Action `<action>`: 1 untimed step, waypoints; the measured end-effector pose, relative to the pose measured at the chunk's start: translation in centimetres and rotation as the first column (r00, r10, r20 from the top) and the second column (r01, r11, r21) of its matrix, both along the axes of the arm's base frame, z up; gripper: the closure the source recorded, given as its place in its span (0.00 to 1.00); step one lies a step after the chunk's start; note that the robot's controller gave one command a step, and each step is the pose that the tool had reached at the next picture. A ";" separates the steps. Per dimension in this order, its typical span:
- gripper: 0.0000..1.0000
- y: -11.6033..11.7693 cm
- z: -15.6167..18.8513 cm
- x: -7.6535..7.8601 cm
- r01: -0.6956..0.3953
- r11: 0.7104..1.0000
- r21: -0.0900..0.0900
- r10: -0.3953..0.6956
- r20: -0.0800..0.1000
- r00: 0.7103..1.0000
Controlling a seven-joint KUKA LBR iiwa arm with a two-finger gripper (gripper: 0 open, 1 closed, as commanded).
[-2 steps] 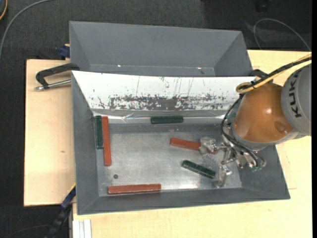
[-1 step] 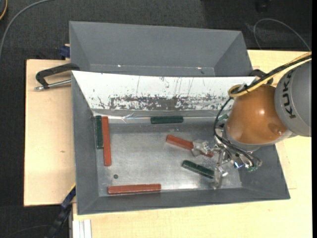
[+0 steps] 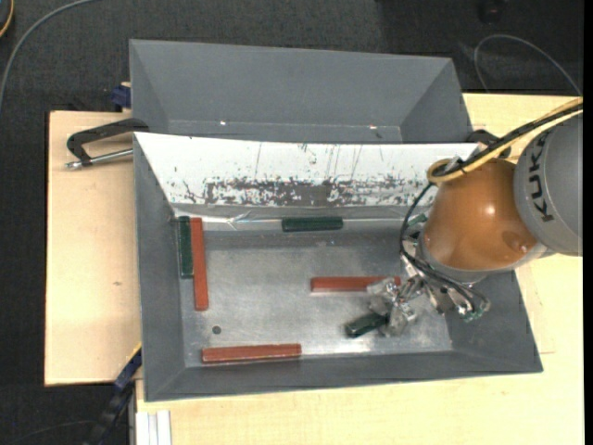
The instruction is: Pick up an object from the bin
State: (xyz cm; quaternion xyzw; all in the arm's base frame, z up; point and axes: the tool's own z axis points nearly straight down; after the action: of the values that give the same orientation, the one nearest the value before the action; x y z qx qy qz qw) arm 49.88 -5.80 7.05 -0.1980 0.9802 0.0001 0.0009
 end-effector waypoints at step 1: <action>1.00 -3.8 12.8 2.8 0.105 0.994 -0.001 -0.105 0.005 0.994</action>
Offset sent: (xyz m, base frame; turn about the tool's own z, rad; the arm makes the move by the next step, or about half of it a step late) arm 0.0265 -0.0379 0.1267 0.1044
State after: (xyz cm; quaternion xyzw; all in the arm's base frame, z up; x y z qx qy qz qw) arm 52.68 -9.60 19.83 -0.1460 0.9893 -0.0008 0.0030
